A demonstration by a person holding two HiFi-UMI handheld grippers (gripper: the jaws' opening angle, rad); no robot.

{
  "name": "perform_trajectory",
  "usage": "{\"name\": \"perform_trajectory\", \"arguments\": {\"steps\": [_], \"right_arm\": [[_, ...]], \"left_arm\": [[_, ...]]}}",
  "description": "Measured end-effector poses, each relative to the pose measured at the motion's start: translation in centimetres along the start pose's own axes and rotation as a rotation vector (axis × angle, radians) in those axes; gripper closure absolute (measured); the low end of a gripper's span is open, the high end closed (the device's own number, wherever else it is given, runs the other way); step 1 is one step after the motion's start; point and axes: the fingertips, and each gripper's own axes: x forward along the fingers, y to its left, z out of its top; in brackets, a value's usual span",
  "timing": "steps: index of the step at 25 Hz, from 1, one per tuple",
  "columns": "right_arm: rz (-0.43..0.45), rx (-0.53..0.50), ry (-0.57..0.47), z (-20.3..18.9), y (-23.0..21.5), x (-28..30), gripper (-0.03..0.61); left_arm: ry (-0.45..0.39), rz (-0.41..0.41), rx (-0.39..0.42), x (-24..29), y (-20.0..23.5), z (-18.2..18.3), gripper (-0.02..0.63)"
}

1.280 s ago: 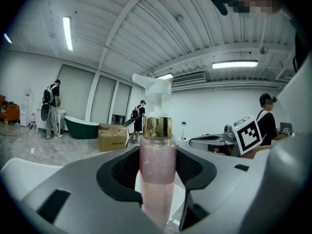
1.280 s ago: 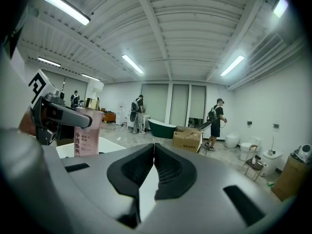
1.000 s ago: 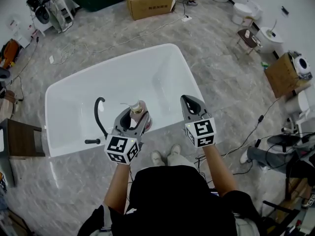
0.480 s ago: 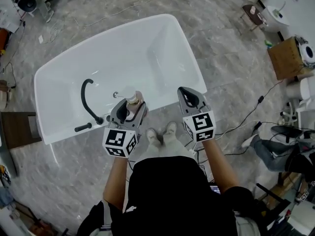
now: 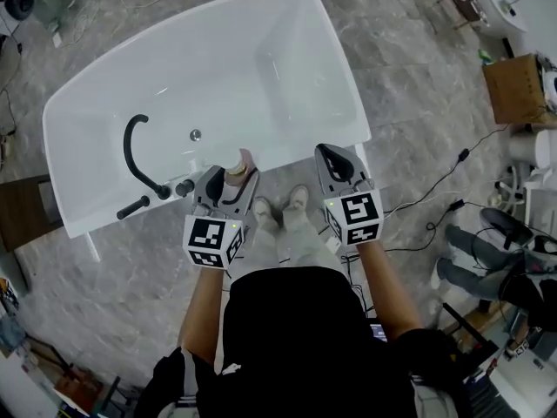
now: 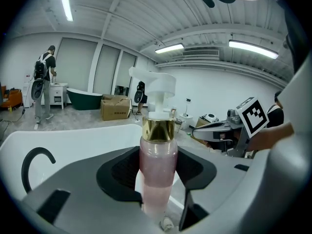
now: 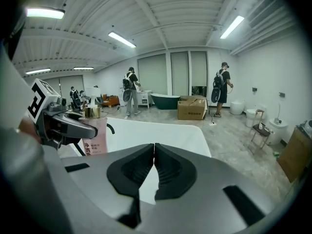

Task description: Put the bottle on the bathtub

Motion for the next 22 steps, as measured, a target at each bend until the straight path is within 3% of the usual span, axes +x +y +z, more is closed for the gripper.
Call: {"name": "perform_trajectory", "arguments": {"steps": [18,22], "right_arm": [[0.041,0.055,0.139,-10.3,-3.6,7.0,0.555],[0.055,0.055,0.149,-12.0,-2.2,7.5,0.555]], "left_arm": [[0.130,-0.011,-0.037,10.3,1.4,-9.8,0.388],[0.135,-0.012,-0.028,10.6,1.7,-11.7,0.388]]}}
